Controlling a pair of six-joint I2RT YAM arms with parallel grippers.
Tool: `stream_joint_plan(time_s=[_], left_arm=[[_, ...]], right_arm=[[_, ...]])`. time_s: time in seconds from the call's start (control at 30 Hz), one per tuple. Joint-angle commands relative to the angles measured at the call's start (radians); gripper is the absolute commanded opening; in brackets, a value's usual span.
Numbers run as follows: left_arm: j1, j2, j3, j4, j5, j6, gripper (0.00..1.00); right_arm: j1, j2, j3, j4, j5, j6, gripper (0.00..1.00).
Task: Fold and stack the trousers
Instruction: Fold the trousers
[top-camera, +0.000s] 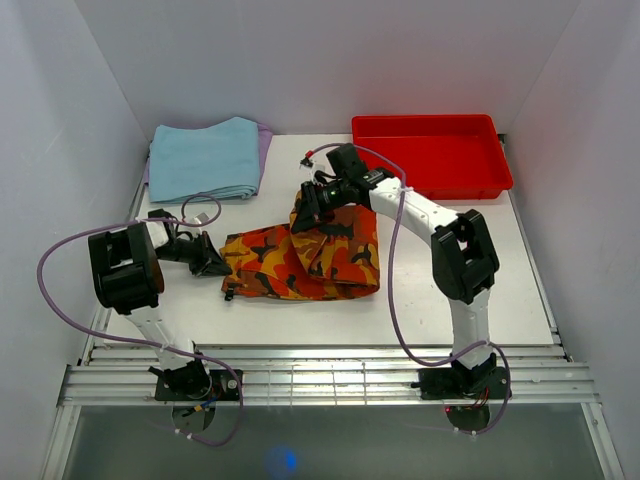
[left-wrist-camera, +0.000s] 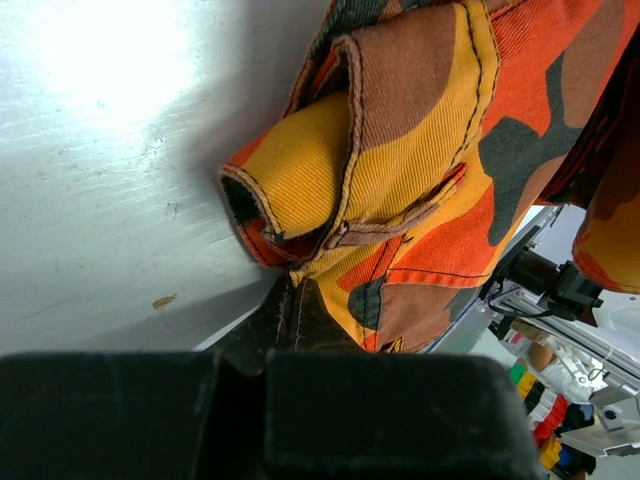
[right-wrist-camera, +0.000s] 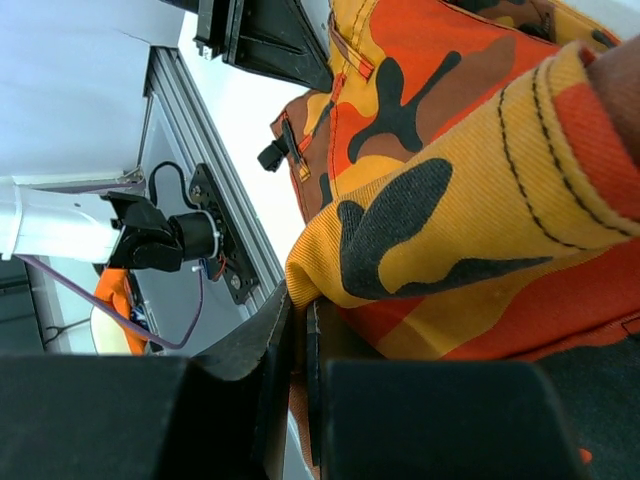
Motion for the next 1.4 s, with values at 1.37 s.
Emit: stream_joint_plan(time_s=[1.37], left_arm=[[-0.013, -0.007, -0.057, 0.046, -0.086, -0.018, 0.0]], right_arm=[[0.212, 0.33, 0.35, 0.361, -0.072, 0.336, 0.08]])
